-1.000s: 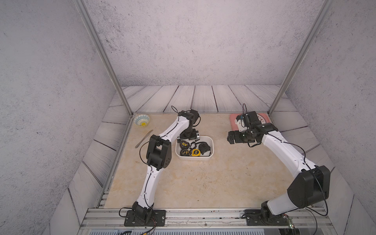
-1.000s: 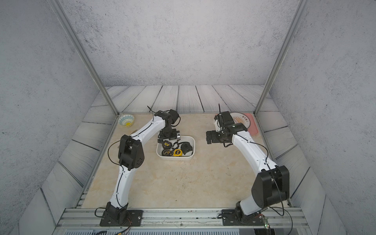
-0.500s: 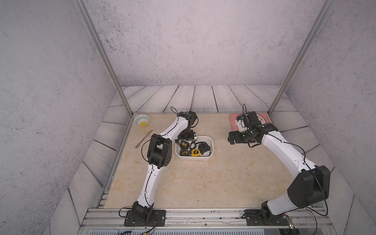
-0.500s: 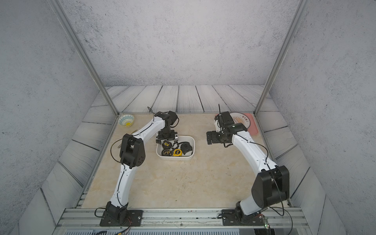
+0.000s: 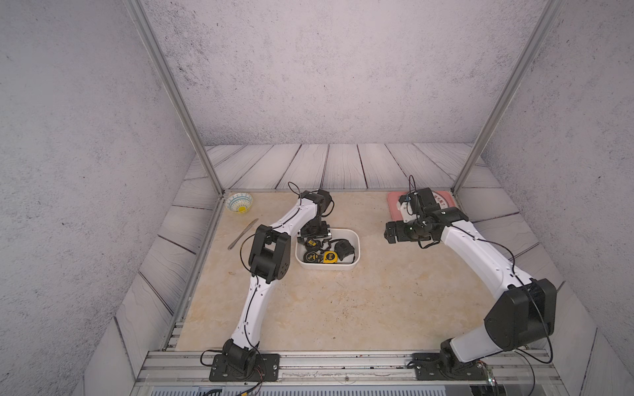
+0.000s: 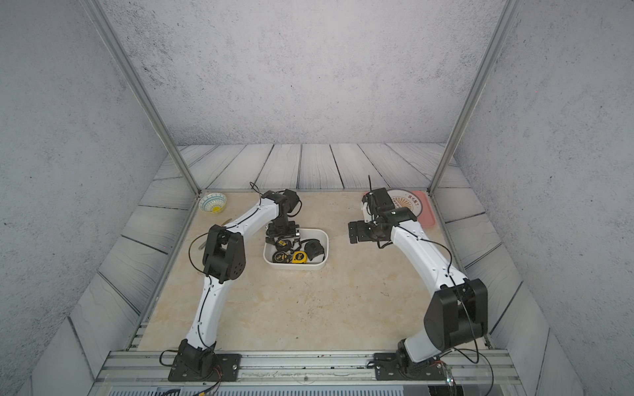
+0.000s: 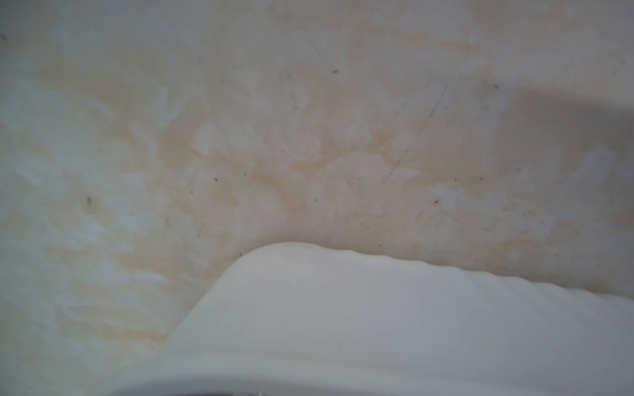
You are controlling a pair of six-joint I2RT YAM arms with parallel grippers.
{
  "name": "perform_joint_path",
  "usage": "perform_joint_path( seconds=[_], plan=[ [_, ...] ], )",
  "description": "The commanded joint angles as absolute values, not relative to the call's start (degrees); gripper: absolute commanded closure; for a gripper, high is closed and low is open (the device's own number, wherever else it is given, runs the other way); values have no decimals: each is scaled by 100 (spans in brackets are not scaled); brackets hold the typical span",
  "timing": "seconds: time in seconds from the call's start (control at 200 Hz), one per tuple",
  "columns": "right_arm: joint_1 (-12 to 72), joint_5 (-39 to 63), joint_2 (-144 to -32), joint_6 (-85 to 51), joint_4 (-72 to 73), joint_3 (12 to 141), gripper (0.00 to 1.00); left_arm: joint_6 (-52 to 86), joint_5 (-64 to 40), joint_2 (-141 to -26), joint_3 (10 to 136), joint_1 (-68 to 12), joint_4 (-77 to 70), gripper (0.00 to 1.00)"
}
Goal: Take the tape measure out of the storage box
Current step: Pick up the tape measure from the storage box.
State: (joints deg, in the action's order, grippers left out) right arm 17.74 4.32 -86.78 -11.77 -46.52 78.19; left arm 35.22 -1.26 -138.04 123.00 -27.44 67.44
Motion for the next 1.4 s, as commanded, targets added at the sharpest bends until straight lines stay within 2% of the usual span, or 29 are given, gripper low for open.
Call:
perform_joint_path(
  seconds=[0.0,0.46,0.841,0.931,0.996,1.206,1.396],
  plan=[
    [1798,316,-8801,-1116,-4737,7857,1,3463,-121,-13878,12141,-2707,6907,11],
    [1797,408,-9068,-1112,-4781,8004,1,3476,46,-13580,11774,-2840,6783,14],
    [1801,483,-9051,-1090,-4808,7979,1,3470,5,-13917,12274,-2786,6776,27],
    [1798,490,-9052,-1077,-4812,7973,1,3461,-48,-13992,12264,-2779,6724,35],
    [1801,492,-9051,-1072,-4810,7971,1,3446,-48,-14040,12301,-2782,6724,45],
    [1801,523,-9033,-1063,-4809,7969,1,3412,34,-13925,12348,-2777,6867,100],
    [1802,673,-9041,-1073,-4781,7979,1,3391,19,-13471,12452,-2777,6920,100]
  ],
)
